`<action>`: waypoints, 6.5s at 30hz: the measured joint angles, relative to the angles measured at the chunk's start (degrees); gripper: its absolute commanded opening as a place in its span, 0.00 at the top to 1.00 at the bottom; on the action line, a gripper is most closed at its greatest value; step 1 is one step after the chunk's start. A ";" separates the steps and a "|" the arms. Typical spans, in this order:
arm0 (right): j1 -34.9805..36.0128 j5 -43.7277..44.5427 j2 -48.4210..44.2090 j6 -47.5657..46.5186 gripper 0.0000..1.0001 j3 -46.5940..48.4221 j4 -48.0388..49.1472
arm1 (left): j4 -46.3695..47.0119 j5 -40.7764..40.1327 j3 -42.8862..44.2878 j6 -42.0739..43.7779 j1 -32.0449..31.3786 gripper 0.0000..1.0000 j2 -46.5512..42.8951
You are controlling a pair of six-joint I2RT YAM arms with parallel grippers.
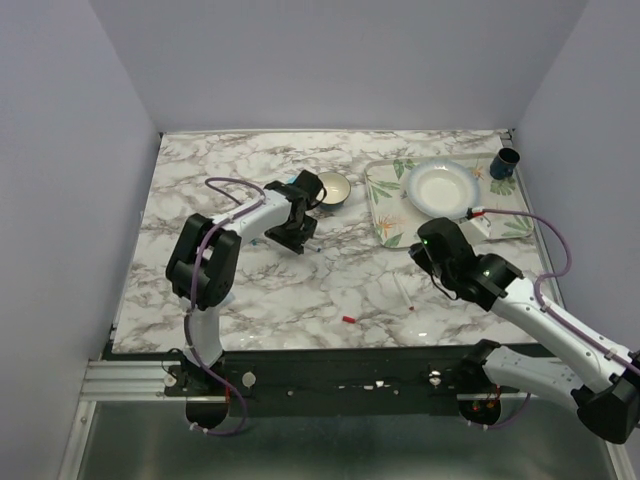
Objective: Insert the pens into the pen caps
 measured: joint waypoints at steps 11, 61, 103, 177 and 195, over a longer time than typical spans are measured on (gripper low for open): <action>0.00 1.68 -1.53 -0.59 0.99 -0.90 -0.02 | -2.38 -0.74 2.69 -1.92 -1.75 0.50 5.11; -0.04 -40.35 -6.67 -39.91 0.99 7.08 33.94 | 37.66 32.94 -34.67 72.24 -7.08 1.00 -61.07; 4.35 -48.70 9.33 -39.63 0.99 13.51 43.67 | 39.93 39.76 -35.50 74.88 -7.08 1.00 -63.23; 14.73 -38.66 9.44 -41.16 0.99 9.38 43.28 | 41.24 37.33 -35.93 74.38 -6.88 0.74 -65.92; 14.80 -44.61 7.39 -40.63 0.99 6.88 50.77 | 46.18 42.21 -35.91 72.78 -6.91 0.68 -64.50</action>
